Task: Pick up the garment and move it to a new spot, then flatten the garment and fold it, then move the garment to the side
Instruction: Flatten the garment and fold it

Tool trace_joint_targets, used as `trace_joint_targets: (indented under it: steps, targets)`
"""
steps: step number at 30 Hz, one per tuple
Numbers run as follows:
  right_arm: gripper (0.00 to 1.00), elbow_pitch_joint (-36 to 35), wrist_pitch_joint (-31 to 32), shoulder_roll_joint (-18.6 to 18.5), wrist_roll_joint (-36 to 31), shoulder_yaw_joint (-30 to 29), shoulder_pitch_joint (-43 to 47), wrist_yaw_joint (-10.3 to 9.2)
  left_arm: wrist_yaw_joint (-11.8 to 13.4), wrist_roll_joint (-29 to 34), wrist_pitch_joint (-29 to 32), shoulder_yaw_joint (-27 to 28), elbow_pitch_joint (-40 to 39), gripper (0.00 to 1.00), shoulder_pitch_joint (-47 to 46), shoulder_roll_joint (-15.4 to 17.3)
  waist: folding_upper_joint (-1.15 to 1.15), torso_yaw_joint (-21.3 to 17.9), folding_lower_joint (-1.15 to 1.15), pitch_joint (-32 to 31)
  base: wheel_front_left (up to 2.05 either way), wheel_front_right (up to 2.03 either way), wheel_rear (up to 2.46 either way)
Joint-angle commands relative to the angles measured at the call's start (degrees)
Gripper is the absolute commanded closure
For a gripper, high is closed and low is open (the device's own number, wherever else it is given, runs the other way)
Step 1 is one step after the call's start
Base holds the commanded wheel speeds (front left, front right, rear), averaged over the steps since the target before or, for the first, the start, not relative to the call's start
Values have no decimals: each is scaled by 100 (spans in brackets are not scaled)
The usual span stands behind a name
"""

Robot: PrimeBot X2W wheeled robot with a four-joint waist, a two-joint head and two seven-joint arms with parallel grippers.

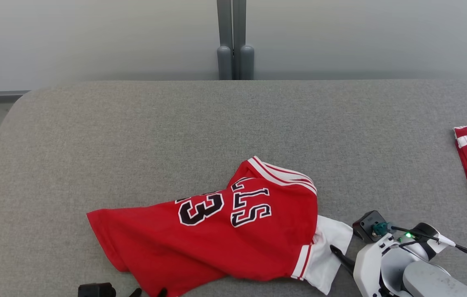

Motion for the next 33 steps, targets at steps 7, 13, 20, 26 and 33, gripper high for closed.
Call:
trace_joint_targets:
  steps: [7, 13, 20, 26, 33]
  targets:
    - [100, 54, -143, 12, 854, 526, -211, 2, 2, -154, -174, -262, 526, 0, -335, -50, 0, -19, 0, -8, 0, 0, 0]
    - [100, -99, -614, -249, 1538, 34, -437, 1, 6, -242, -350, -397, 771, 0, -339, -20, 0, -90, 0, -88, 0, 0, 0]
    - [100, -477, -581, -721, 1626, -258, -524, 1, 5, -292, -542, -518, 894, 0, -275, -21, 0, -145, 0, -230, 0, 0, 0]
    - [100, -618, -511, -758, 1557, -395, -389, 1, 5, -346, -601, -653, 981, 0, -303, -112, 0, -195, 0, -284, 0, 0, 0]
    - [100, -646, -523, -810, 1453, -682, -386, 1, 2, -534, -596, -1053, 1163, 0, -424, -283, 0, -285, 0, -292, 0, 0, 0]
